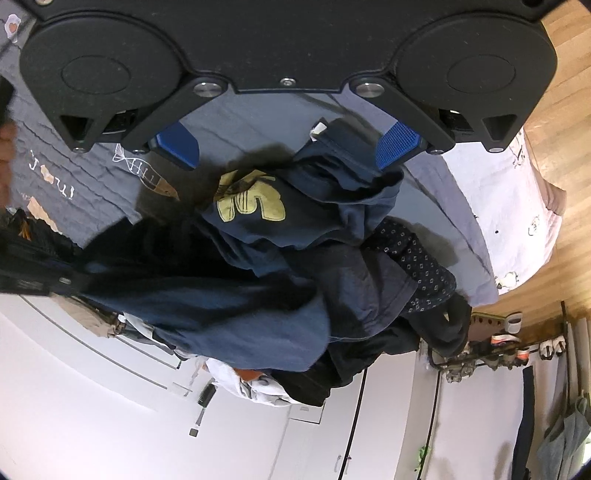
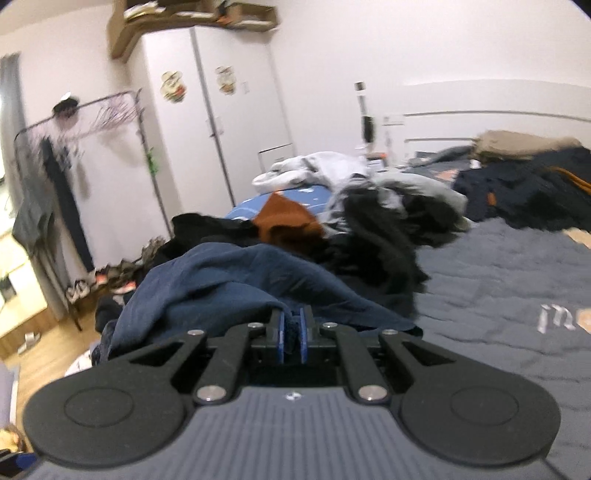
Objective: Fold clothes
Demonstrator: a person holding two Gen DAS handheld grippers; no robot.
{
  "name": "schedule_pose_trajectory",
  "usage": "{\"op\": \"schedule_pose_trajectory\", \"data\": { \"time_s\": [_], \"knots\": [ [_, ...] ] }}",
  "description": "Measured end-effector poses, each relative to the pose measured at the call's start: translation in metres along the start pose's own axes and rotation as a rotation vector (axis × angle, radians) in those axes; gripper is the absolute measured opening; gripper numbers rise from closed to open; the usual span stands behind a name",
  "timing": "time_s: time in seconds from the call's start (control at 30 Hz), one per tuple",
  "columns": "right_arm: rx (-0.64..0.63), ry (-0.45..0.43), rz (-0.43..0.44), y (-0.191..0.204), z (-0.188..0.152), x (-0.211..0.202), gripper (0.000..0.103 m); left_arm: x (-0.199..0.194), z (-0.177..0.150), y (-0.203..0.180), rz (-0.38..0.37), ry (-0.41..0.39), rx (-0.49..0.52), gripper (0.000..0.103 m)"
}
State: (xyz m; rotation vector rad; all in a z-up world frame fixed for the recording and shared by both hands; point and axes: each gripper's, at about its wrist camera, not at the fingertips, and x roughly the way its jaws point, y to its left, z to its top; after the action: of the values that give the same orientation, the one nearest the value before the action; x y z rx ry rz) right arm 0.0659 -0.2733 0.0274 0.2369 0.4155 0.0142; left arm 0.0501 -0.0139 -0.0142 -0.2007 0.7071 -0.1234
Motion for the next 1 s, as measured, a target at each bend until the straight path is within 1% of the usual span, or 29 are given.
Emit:
{"op": "schedule_pose_trajectory", "data": {
  "time_s": [0.17, 0.27, 0.37, 0.43, 0.53, 0.6, 0.67, 0.77, 0.83, 0.9, 0.93, 1.0],
  "knots": [
    [0.093, -0.030, -0.042, -0.035, -0.007, -0.040, 0.008, -0.002, -0.003, -0.006, -0.009, -0.014, 0.034, 0.103],
    [0.144, -0.052, -0.074, -0.055, -0.017, -0.065, 0.008, -0.003, -0.005, -0.007, -0.029, -0.022, 0.025, 0.103],
    [0.205, -0.073, -0.091, -0.077, -0.027, -0.091, 0.007, -0.003, -0.007, -0.009, -0.067, -0.021, 0.006, 0.103],
    [0.225, -0.083, -0.101, -0.086, -0.035, -0.105, 0.007, -0.003, -0.009, -0.013, -0.079, -0.018, 0.008, 0.103],
    [0.240, -0.084, -0.104, -0.099, -0.051, -0.124, 0.007, 0.000, -0.014, -0.022, -0.100, 0.003, 0.039, 0.103],
    [0.224, -0.068, -0.098, -0.103, -0.065, -0.130, 0.007, 0.002, -0.019, -0.030, -0.118, 0.017, 0.062, 0.103],
    [0.250, -0.061, -0.097, -0.111, -0.084, -0.134, 0.007, 0.002, -0.024, -0.040, -0.120, 0.007, 0.100, 0.103],
    [0.300, -0.059, -0.096, -0.124, -0.112, -0.138, 0.007, 0.000, -0.033, -0.053, -0.104, -0.029, 0.174, 0.103],
    [0.325, -0.062, -0.086, -0.131, -0.129, -0.143, 0.007, -0.003, -0.039, -0.060, -0.108, -0.066, 0.217, 0.103],
    [0.330, -0.058, -0.078, -0.133, -0.136, -0.144, 0.007, -0.004, -0.044, -0.064, -0.126, -0.097, 0.253, 0.103],
    [0.327, -0.056, -0.075, -0.134, -0.137, -0.145, 0.007, -0.002, -0.045, -0.067, -0.126, -0.099, 0.264, 0.103],
    [0.321, -0.050, -0.067, -0.134, -0.140, -0.145, 0.007, 0.004, -0.045, -0.072, -0.113, -0.077, 0.277, 0.103]
  ]
}}
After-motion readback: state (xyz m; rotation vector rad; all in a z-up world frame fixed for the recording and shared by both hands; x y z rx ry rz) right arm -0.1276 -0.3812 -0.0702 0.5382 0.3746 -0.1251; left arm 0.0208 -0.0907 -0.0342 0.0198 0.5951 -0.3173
